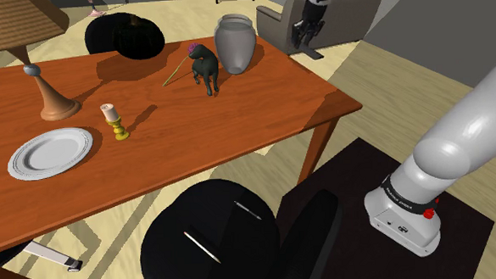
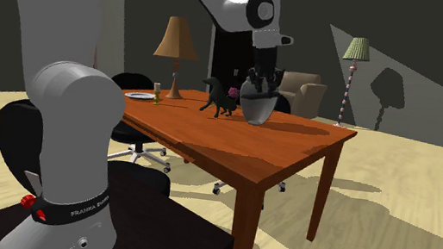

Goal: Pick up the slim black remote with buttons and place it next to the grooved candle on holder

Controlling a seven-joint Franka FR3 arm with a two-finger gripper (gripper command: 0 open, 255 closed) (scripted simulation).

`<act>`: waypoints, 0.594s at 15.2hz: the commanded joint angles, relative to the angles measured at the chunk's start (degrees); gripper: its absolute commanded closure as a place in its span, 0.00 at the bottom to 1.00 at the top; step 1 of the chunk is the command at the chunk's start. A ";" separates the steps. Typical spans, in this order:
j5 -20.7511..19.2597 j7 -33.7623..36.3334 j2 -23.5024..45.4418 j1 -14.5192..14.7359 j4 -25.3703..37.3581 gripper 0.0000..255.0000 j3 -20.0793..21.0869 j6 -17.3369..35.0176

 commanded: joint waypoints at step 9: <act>-1.92 8.95 -1.57 3.68 0.76 1.00 4.44 -2.74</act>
